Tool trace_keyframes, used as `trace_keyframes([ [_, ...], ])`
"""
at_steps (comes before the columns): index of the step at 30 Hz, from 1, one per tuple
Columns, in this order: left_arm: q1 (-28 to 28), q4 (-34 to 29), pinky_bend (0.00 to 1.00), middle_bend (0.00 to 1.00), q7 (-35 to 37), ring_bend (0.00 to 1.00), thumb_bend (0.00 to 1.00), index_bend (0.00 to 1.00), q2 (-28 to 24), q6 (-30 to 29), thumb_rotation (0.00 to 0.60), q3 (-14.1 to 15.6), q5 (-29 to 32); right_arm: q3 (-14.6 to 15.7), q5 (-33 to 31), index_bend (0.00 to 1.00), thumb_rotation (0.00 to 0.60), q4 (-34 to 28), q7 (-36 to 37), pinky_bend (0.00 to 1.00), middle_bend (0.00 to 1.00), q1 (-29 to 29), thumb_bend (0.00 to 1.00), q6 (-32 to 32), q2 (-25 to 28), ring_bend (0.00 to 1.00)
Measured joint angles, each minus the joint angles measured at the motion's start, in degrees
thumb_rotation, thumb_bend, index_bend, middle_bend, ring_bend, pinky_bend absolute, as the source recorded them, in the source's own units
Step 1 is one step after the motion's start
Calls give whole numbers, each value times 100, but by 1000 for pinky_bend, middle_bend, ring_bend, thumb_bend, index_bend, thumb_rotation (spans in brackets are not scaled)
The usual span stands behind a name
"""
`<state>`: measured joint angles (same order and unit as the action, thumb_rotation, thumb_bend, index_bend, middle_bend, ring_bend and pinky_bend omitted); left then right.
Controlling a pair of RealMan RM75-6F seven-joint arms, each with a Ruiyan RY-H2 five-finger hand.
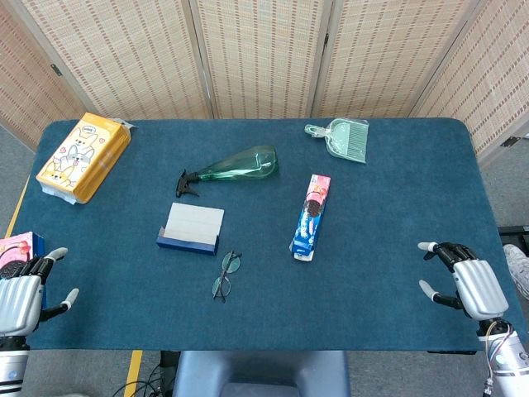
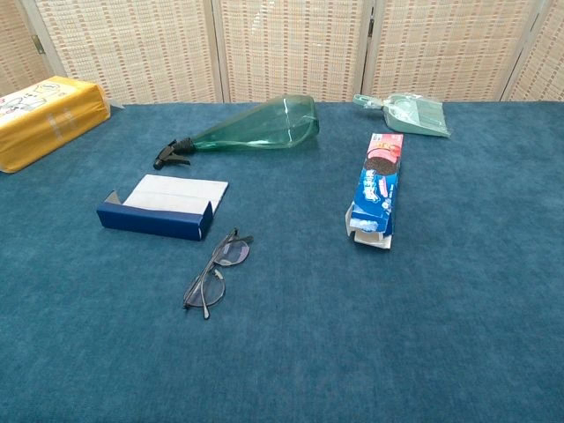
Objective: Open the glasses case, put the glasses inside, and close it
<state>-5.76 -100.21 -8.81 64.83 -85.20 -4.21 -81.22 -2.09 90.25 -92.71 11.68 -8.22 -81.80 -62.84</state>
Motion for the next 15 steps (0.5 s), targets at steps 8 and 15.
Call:
trace_keyframes([
  [8,11,62,360,302,60,262,298,217,19,30,600,16,20,3,18,252,600,-62,-59,236,396,-7,266,-17,8,283],
  [15,-40,108,360,302,140,262,298,217,7,52,600,-7,-65,5,32,252,600,-88,-89,236,396,19,266,-81,24,283],
])
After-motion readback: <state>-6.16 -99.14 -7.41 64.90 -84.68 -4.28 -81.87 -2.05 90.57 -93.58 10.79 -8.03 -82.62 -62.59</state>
